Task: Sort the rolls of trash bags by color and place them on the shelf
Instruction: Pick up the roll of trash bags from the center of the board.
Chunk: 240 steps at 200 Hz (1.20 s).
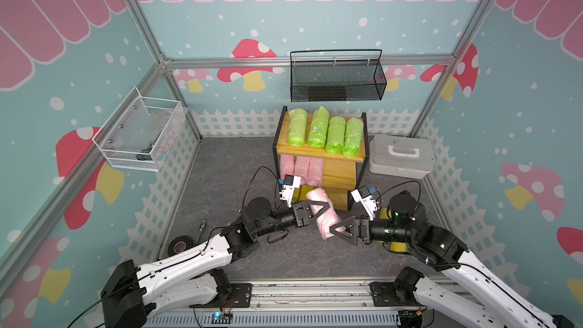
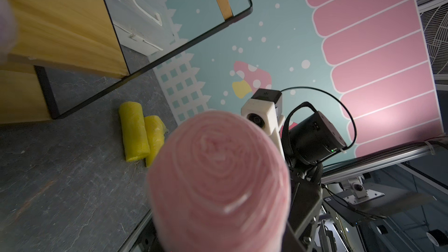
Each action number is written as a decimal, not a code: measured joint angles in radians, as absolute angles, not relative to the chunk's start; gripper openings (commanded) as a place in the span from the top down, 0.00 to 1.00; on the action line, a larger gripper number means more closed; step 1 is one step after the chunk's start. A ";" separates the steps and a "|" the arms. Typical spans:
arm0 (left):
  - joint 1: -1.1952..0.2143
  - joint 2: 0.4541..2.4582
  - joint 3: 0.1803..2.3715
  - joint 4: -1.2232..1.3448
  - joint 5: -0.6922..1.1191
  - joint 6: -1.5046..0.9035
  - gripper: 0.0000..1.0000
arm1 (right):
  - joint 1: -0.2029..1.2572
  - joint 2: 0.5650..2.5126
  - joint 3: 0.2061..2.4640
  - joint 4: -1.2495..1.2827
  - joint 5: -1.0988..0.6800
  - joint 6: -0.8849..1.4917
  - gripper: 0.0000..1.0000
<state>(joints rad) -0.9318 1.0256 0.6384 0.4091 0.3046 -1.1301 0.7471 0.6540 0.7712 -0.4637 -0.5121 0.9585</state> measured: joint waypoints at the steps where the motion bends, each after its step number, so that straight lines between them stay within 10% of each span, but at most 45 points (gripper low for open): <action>1: -0.932 1.025 0.635 0.413 0.301 -1.134 1.00 | 0.747 0.650 0.767 -0.461 -0.509 0.963 0.01; 124: -0.932 1.123 0.515 0.649 0.159 -1.388 1.00 | 0.751 0.739 0.716 -0.318 -0.437 1.041 0.03; 240: -0.932 1.137 0.500 0.673 0.149 -1.410 1.00 | 0.795 0.777 0.681 -0.146 -0.376 1.105 0.48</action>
